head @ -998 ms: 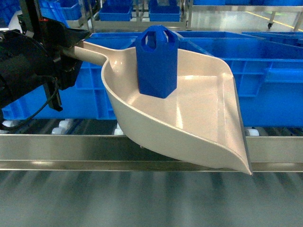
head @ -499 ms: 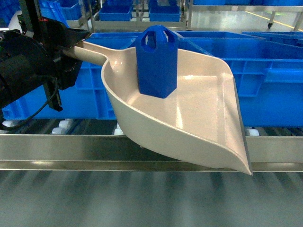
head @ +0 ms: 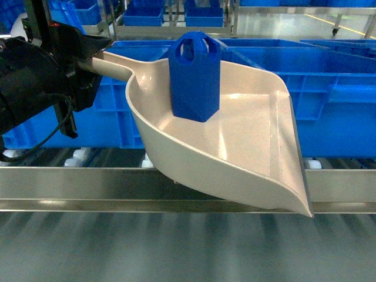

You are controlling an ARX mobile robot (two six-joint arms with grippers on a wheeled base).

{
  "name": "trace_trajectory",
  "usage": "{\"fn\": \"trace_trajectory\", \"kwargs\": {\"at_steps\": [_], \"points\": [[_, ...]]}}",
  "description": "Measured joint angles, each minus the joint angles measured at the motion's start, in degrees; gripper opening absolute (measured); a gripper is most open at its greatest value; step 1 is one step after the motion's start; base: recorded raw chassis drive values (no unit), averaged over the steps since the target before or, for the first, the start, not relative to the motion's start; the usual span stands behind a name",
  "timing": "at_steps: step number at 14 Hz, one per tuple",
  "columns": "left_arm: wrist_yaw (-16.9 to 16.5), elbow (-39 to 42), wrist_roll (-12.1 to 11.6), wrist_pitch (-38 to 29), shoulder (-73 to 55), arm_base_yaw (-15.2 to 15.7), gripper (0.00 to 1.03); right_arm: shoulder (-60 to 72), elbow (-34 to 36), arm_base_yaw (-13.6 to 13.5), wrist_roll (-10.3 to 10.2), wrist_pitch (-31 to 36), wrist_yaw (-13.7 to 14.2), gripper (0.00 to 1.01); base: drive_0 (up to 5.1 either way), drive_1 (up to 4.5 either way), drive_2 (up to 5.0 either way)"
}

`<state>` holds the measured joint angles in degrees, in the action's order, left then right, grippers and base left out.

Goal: Place part in tray to right shelf

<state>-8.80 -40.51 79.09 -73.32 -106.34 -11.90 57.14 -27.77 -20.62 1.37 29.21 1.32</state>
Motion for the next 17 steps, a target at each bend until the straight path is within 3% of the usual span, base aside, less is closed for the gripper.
{"fn": "trace_trajectory", "kwargs": {"at_steps": [4, 5, 6, 7, 8, 11, 13, 15, 17], "points": [[0.00, 0.00, 0.02, 0.00, 0.00, 0.00, 0.14, 0.00, 0.00, 0.00, 0.00, 0.00, 0.00, 0.98, 0.0, 0.00, 0.0], [1.27, -0.09, 0.28, 2.45, 0.57, -0.22, 0.14, 0.00, 0.00, 0.00, 0.00, 0.00, 0.00, 0.98, 0.0, 0.00, 0.0], [7.04, -0.07, 0.87, 11.02, 3.63, -0.90, 0.14, 0.00, 0.00, 0.00, 0.00, 0.02, 0.00, 0.98, 0.0, 0.00, 0.0], [9.46, 0.02, 2.01, 9.94, 7.06, -1.31, 0.14, 0.00, 0.00, 0.00, 0.00, 0.02, 0.00, 0.98, 0.0, 0.00, 0.0], [8.55, 2.60, 2.78, 5.66, 7.10, -1.36, 0.14, 0.00, 0.00, 0.00, 0.00, 0.00, 0.00, 0.98, 0.0, 0.00, 0.0], [8.70, 3.21, 2.97, 7.08, 10.91, -0.55, 0.14, 0.00, 0.00, 0.00, 0.00, 0.00, 0.00, 0.98, 0.0, 0.00, 0.0], [9.55, 2.75, 3.08, 10.16, 14.69, 1.55, 0.14, 0.00, 0.00, 0.00, 0.00, 0.00, 0.00, 0.98, 0.0, 0.00, 0.0], [12.57, -1.36, 2.93, 20.55, 16.70, 5.84, 0.14, 0.00, 0.00, 0.00, 0.00, -0.02, 0.00, 0.98, 0.0, 0.00, 0.0], [14.03, -5.05, 1.53, 25.66, 16.79, 8.96, 0.14, 0.00, -0.02, 0.00, 0.00, 0.02, 0.00, 0.98, 0.0, 0.00, 0.0]]}}
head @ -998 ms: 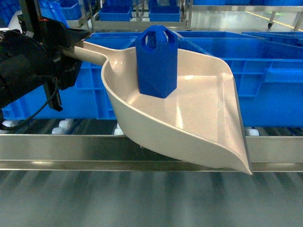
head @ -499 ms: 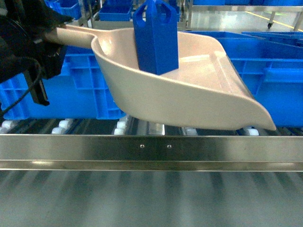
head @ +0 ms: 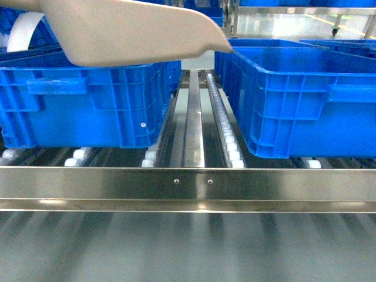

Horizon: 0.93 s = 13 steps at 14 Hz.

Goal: Place part in tray to right shelf

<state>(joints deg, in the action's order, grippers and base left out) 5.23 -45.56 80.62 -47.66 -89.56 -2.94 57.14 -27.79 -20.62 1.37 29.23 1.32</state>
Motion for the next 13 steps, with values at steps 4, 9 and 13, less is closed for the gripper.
{"fn": "trace_trajectory", "kwargs": {"at_steps": [4, 9, 13], "points": [[4.90, -12.17, -4.04, 7.13, -4.72, 6.45, 0.14, 0.00, 0.02, 0.00, 0.00, -0.02, 0.00, 0.98, 0.0, 0.00, 0.0], [9.49, -21.16, -7.87, 12.57, -11.23, 9.46, 0.14, 0.00, 0.02, 0.00, 0.00, 0.00, 0.00, 0.98, 0.0, 0.00, 0.0], [17.38, -36.57, -14.99, 21.97, -20.85, 11.98, 0.14, 0.00, 0.02, 0.00, 0.00, 0.00, 0.00, 0.98, 0.0, 0.00, 0.0]]}}
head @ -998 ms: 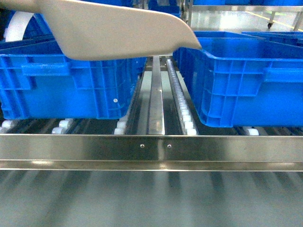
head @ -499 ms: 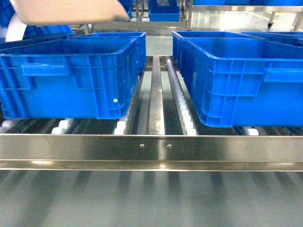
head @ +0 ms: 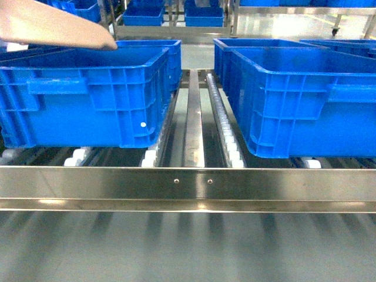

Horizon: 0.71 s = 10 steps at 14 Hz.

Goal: Place part in tray to right shelf

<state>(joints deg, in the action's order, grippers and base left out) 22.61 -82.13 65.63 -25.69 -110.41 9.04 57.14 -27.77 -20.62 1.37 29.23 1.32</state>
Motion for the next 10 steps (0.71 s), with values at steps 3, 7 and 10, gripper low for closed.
{"fn": "trace_trajectory", "kwargs": {"at_steps": [3, 7, 10], "points": [[1.44, -8.31, -6.91, 3.54, -4.52, 0.28, 0.14, 0.00, 0.00, 0.00, 0.00, -0.02, 0.00, 0.98, 0.0, 0.00, 0.0], [0.02, -8.33, -8.74, 3.65, -4.52, 0.20, 0.14, 0.00, 0.00, 0.00, 0.00, 0.00, 0.00, 0.98, 0.0, 0.00, 0.0], [-0.85, -8.35, -8.35, 2.73, -4.50, 0.83, 0.14, 0.00, 0.00, 0.00, 0.00, -0.02, 0.00, 0.98, 0.0, 0.00, 0.0]]}}
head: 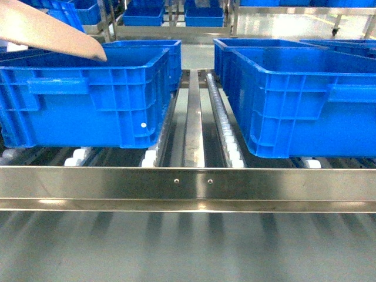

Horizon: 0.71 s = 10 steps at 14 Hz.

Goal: Place part in tray to right shelf

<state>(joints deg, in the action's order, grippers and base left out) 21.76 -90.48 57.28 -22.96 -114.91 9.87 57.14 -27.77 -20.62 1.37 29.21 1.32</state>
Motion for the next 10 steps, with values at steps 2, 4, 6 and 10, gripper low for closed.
{"fn": "trace_trajectory", "kwargs": {"at_steps": [2, 4, 6, 10], "points": [[-3.30, 7.45, 4.39, -5.60, 3.76, 0.52, 0.14, 0.00, 0.00, 0.00, 0.00, 0.00, 0.00, 0.98, 0.0, 0.00, 0.0], [-7.85, 21.73, 13.49, -17.42, 14.64, 1.25, 0.14, 0.00, 0.00, 0.00, 0.00, 0.00, 0.00, 0.98, 0.0, 0.00, 0.0], [-11.72, 38.91, 15.39, -28.39, 31.61, -0.46, 0.14, 0.00, 0.00, 0.00, 0.00, 0.00, 0.00, 0.98, 0.0, 0.00, 0.0], [-21.81, 60.98, -22.86, -8.35, 55.32, -8.57, 0.14, 0.00, 0.00, 0.00, 0.00, 0.00, 0.02, 0.98, 0.0, 0.00, 0.0]]}}
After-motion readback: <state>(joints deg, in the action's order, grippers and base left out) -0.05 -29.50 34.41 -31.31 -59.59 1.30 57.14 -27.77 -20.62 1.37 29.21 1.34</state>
